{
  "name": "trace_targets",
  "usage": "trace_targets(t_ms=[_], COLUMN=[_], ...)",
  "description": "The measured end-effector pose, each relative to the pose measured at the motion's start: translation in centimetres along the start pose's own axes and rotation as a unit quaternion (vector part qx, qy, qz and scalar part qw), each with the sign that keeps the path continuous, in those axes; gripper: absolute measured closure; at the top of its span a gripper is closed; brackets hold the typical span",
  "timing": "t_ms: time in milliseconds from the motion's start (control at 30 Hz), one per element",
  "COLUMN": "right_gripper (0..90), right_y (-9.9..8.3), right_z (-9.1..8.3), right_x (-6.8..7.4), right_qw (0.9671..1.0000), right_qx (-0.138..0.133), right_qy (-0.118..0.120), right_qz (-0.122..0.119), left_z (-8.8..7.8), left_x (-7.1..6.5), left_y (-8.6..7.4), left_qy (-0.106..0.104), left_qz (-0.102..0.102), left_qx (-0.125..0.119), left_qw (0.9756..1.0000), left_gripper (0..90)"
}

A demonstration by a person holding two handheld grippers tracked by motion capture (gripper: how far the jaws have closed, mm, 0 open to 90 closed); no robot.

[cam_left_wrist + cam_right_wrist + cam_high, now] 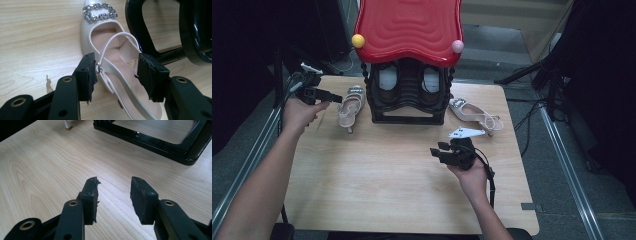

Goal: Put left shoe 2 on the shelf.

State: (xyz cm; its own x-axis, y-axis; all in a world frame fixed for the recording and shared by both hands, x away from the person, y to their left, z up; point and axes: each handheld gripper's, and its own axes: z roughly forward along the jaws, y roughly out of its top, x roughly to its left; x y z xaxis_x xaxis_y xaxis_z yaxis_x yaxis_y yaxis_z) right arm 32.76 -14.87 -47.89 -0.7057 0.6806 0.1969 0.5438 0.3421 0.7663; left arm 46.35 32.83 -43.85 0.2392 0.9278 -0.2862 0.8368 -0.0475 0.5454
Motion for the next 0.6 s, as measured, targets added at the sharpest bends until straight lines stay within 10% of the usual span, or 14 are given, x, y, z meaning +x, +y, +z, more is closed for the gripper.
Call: trace_targets(t_ms=[600], right_gripper=[58.8], right_y=[0.0], right_z=[0.0], right_x=[0.0], right_qw=[1.0], right_qx=[-0.001], right_qy=[0.0], right_qz=[0.0], left_z=[4.0], left_x=[0.4], left_y=[0.3], left_qy=[0.04], left_qz=[-0.008], left_qx=[0.07], left_qw=[0.9967], left_gripper=[48.7])
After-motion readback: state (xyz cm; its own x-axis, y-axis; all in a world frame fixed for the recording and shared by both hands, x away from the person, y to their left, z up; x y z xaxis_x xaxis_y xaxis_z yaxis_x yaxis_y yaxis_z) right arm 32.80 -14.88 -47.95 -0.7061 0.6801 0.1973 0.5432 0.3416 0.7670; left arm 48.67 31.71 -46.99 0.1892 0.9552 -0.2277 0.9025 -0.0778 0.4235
